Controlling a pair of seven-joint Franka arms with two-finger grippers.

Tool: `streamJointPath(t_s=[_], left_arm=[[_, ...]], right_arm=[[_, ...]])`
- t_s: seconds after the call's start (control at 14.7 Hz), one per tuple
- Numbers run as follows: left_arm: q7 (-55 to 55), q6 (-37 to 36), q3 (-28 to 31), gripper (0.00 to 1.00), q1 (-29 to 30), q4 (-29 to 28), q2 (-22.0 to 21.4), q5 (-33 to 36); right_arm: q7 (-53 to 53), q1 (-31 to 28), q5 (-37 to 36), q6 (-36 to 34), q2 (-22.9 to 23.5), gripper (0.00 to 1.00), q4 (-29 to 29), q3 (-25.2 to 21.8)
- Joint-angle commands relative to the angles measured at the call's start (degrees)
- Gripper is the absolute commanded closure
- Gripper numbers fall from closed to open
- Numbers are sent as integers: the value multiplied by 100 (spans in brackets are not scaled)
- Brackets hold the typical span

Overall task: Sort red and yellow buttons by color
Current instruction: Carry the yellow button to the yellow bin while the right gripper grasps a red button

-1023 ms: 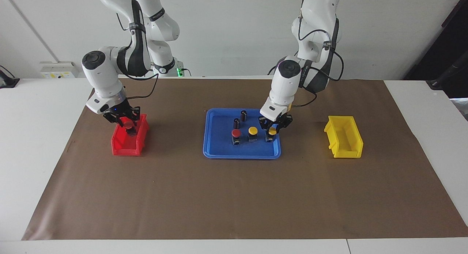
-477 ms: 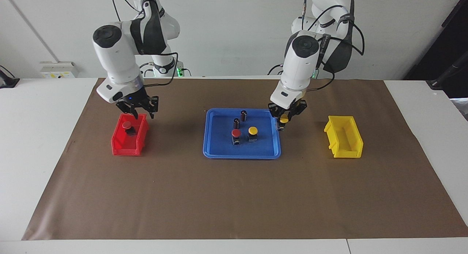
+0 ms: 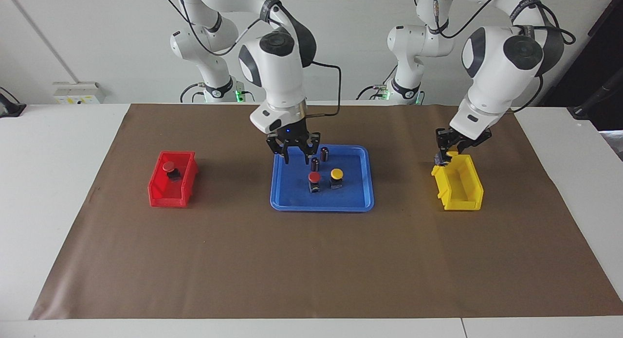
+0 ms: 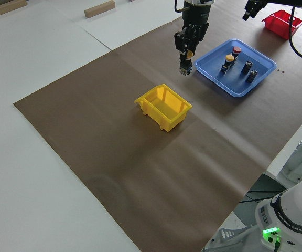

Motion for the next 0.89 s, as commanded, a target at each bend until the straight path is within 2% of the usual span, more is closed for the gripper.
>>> streamJointPath(t_s=[0.0, 0.2, 0.34, 0.61, 0.82], left_arm=[[302, 1088, -85, 98, 398, -1301, -639, 213], [522, 1672, -76, 98, 663, -1743, -649, 213], [505, 1822, -76, 98, 663, -1901, -623, 213], [487, 2629, -76, 98, 672, -2525, -553, 213], [575, 2772, -85, 98, 848, -2553, -377, 213]], right_arm=[[29, 89, -2, 287, 226, 42, -125, -43], [38, 249, -414, 428, 243, 42, -416, -43], [29, 249, -424, 490, 234, 34, -470, -43], [29, 249, -424, 823, 191, 31, -785, -35], [29, 275, -424, 982, 190, 31, -918, -35]])
